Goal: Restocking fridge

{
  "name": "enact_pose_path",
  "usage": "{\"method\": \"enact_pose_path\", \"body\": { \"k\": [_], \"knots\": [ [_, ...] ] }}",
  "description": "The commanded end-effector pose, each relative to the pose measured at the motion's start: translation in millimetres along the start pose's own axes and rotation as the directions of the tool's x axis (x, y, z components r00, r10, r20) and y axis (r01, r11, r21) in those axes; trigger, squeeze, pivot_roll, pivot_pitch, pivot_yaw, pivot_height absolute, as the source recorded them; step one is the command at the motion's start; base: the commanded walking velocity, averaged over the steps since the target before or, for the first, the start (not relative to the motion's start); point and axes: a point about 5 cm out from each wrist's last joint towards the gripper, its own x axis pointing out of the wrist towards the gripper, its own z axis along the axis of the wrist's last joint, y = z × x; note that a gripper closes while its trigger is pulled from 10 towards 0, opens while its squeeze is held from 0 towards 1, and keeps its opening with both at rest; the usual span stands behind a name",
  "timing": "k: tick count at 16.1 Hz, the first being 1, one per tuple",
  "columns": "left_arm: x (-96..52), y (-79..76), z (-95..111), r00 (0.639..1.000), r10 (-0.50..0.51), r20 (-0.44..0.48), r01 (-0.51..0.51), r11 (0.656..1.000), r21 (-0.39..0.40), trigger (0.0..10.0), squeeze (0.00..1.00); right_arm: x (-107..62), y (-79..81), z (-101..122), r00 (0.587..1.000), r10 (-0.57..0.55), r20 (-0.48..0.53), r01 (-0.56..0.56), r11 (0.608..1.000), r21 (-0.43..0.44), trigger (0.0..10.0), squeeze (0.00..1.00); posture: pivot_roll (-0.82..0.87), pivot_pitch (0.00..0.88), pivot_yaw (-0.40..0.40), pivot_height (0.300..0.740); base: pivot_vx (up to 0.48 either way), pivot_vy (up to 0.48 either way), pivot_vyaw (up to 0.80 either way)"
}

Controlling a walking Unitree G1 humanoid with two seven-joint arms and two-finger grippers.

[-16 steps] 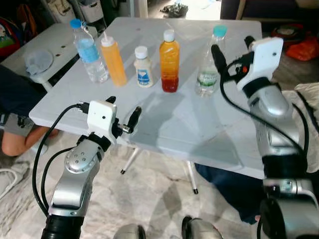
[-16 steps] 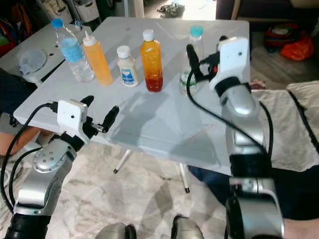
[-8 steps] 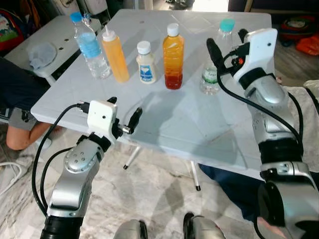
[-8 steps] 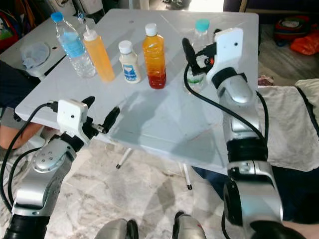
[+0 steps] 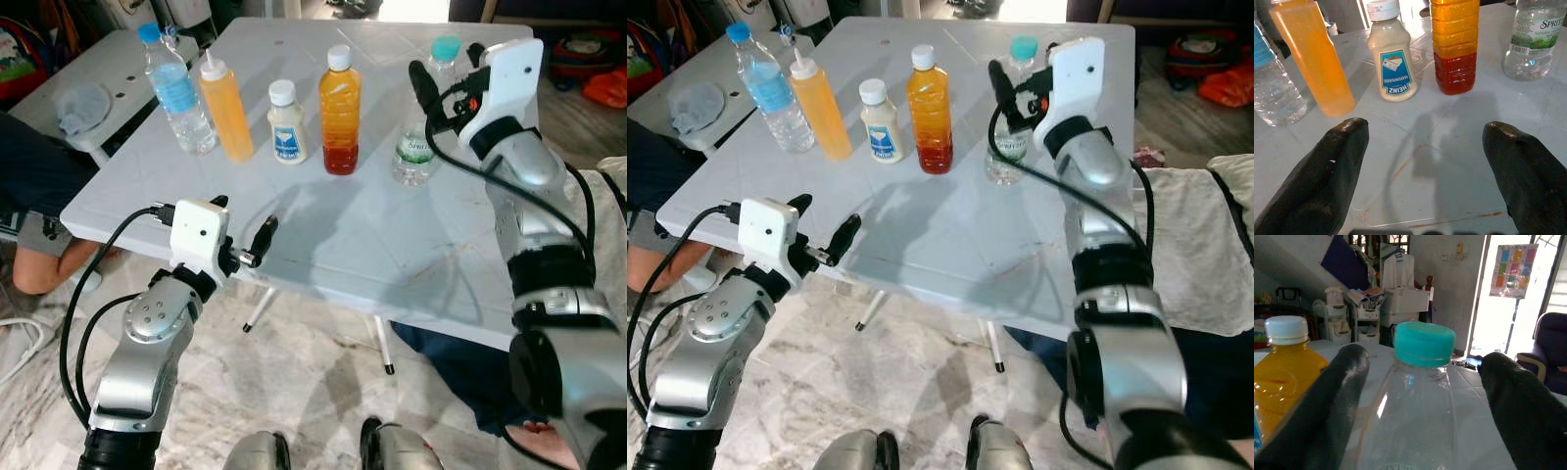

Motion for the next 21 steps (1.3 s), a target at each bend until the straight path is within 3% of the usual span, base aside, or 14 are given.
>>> {"method": "enact_pose_path", "body": {
  "k": [1,7,12,14,16,18,19,20,21],
  "knots": [
    [-0.2,2.7,0,1.0,0.014,-0.008,-0.014,1.0,-0.008,10.0,0.0,4.5,0.7,6,1.0,0.01,0.027,-0.01,1.0,0.002,0.0,0.0,0.04,0.16,0.107,0.74,0.0,0.0,0.0],
    [1.6,4.1,0,0.999,0.031,-0.018,-0.032,0.999,-0.034,10.0,0.0,15.3,3.7,6,0.999,0.049,0.015,-0.049,0.998,0.035,0.0,0.0,0.05,0.15,0.106,0.74,0.0,0.0,0.0],
    [4.4,5.5,-2,0.999,0.036,-0.027,-0.037,0.999,-0.037,10.0,0.0,17.7,16.6,2,0.991,0.133,0.0,-0.133,0.991,0.023,0.0,0.0,0.05,0.142,0.106,0.74,0.0,0.0,0.0],
    [4.9,5.8,-2,0.999,0.039,-0.025,-0.04,0.999,-0.037,10.0,0.0,16.2,16.6,-1,0.991,0.133,-0.017,-0.132,0.991,0.024,0.0,0.0,0.05,0.134,0.103,0.74,0.0,0.0,0.0],
    [4.9,6.9,-3,0.999,0.042,-0.026,-0.043,0.998,-0.036,10.0,0.0,8.8,13.4,-10,0.991,0.116,-0.069,-0.12,0.992,-0.049,0.0,0.0,0.05,0.122,0.099,0.74,0.0,0.0,0.0],
    [6.3,8.6,-3,0.999,0.047,-0.027,-0.048,0.998,-0.039,10.0,0.0,-0.7,7.5,-15,0.993,0.077,-0.091,-0.08,0.997,-0.019,0.0,0.0,0.03,0.11,0.096,0.74,0.0,0.0,0.0],
    [7.7,8.5,-5,0.998,0.048,-0.029,-0.049,0.998,-0.042,10.0,0.0,-5.1,6.1,-17,0.993,0.055,-0.101,-0.055,0.998,0.007,1.5,0.0,0.02,0.101,0.092,0.74,0.0,0.0,0.0],
    [9.5,7.6,-7,0.998,0.054,-0.041,-0.056,0.998,-0.04,10.0,0.0,-17.3,13.6,-17,0.995,0.048,-0.089,-0.046,0.999,0.021,10.0,0.0,0.02,0.088,0.086,0.74,0.0,0.0,0.0],
    [10.2,7.7,-9,0.996,0.069,-0.049,-0.071,0.996,-0.044,10.0,0.0,-26.8,22.4,-17,0.995,0.053,-0.08,-0.051,0.998,0.021,10.0,0.0,0.01,0.081,0.084,0.74,0.0,0.0,0.0]
  ]
}}
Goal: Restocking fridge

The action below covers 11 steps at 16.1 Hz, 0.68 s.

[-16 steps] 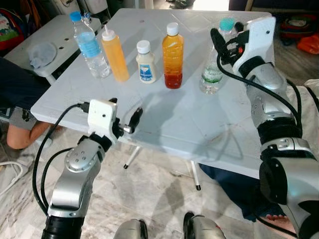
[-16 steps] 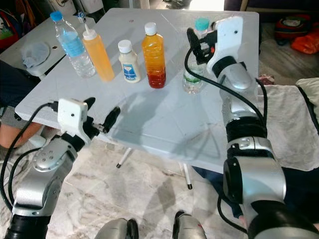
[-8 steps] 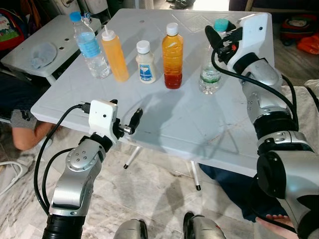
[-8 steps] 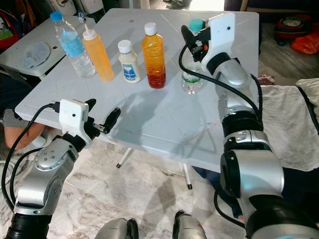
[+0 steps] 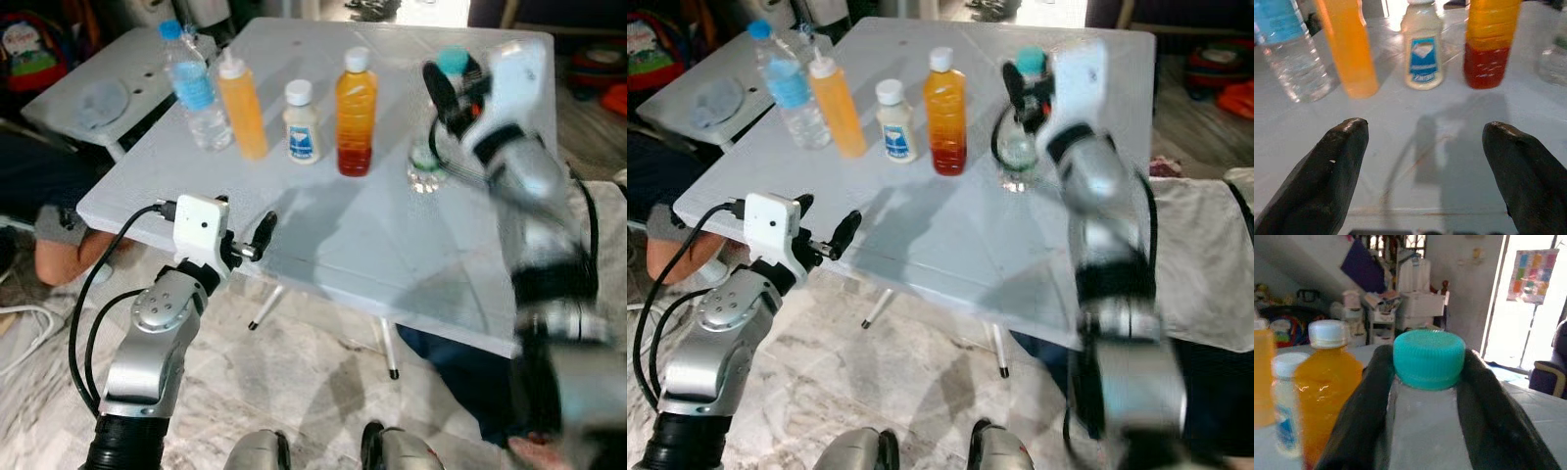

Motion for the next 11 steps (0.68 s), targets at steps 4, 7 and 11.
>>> {"method": "enact_pose_path", "body": {
  "k": [4,7,11],
  "knots": [
    [-3.0,1.5,-6,0.998,0.061,0.001,-0.061,0.997,-0.047,10.0,0.0,-49.4,52.4,-11,0.996,-0.051,-0.074,0.059,0.993,0.104,10.0,0.0,-0.01,0.012,0.088,0.74,0.0,0.0,0.0],
    [5.1,-2.2,-7,0.998,0.054,0.016,-0.053,0.998,-0.039,10.0,0.0,-77.7,77.0,-24,0.985,-0.102,-0.138,0.121,0.984,0.131,10.0,0.0,-0.03,0.0,0.072,0.74,-0.086,0.0,0.0],
    [14.2,-3.9,-1,0.997,0.059,0.048,-0.057,0.998,-0.039,10.0,0.0,-80.1,75.0,-17,0.981,-0.124,-0.147,0.142,0.983,0.114,10.0,0.0,-0.04,0.0,0.056,0.74,-0.259,0.0,0.0]
  ]
}}
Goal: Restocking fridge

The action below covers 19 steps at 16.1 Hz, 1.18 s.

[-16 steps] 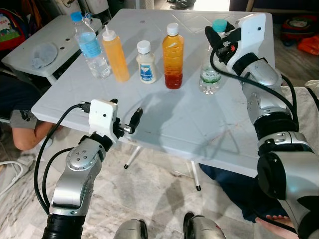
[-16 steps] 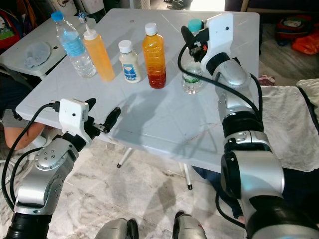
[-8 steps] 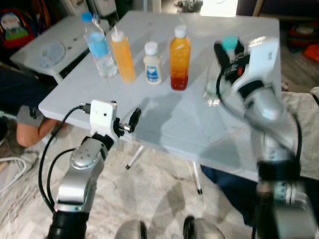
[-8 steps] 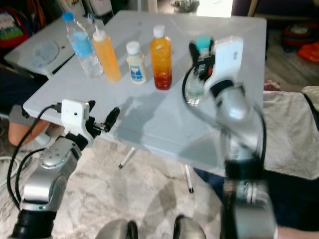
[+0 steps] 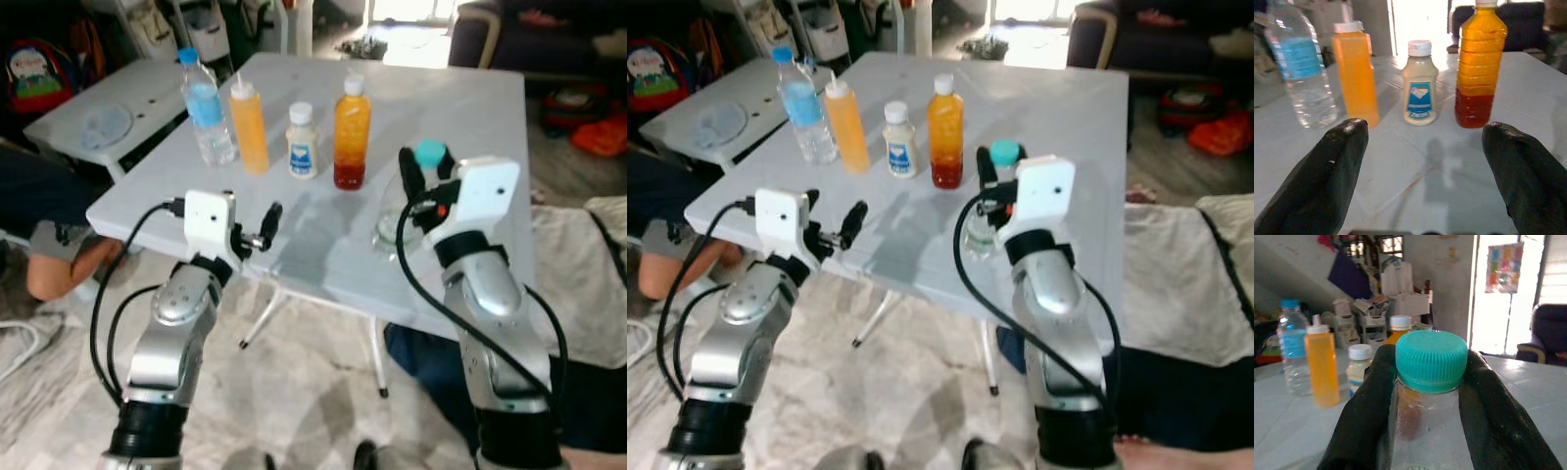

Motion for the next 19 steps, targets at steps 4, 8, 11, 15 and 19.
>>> {"method": "enact_pose_path", "body": {
  "k": [4,8,11,15,19],
  "knots": [
    [-3.4,2.2,-5,1.0,0.019,-0.008,-0.019,1.0,0.006,10.0,0.0,-3.7,-8.9,-11,0.995,-0.069,-0.065,0.071,0.997,0.023,10.0,0.0,-0.03,0.0,0.053,0.74,-0.258,0.0,0.0],
    [-2.8,0.8,-10,0.999,0.031,-0.017,-0.031,1.0,0.0,10.0,0.0,-2.9,-13.2,-22,0.981,-0.15,-0.122,0.151,0.988,0.006,10.0,0.0,-0.03,0.0,0.056,0.74,-0.261,0.0,0.0],
    [1.8,3.5,-7,0.999,0.037,-0.008,-0.037,0.999,0.008,10.0,0.0,-0.8,-14.2,-19,0.989,-0.11,-0.095,0.114,0.993,0.036,10.0,0.0,-0.03,0.0,0.055,0.74,-0.261,0.0,0.0],
    [-1.8,3.2,-11,0.999,0.042,-0.013,-0.042,0.999,0.011,10.0,0.0,-0.9,-4.6,-20,0.996,-0.035,-0.079,0.037,0.999,0.02,10.0,0.0,-0.02,0.0,0.051,0.74,-0.262,0.0,0.4],
    [2.6,4.0,-9,0.999,0.046,-0.004,-0.046,0.999,0.013,10.0,0.0,4.4,4.7,-16,0.998,0.04,-0.053,-0.036,0.997,0.063,10.0,0.0,-0.03,0.0,0.047,0.74,-0.257,0.0,0.8]
  ]
}}
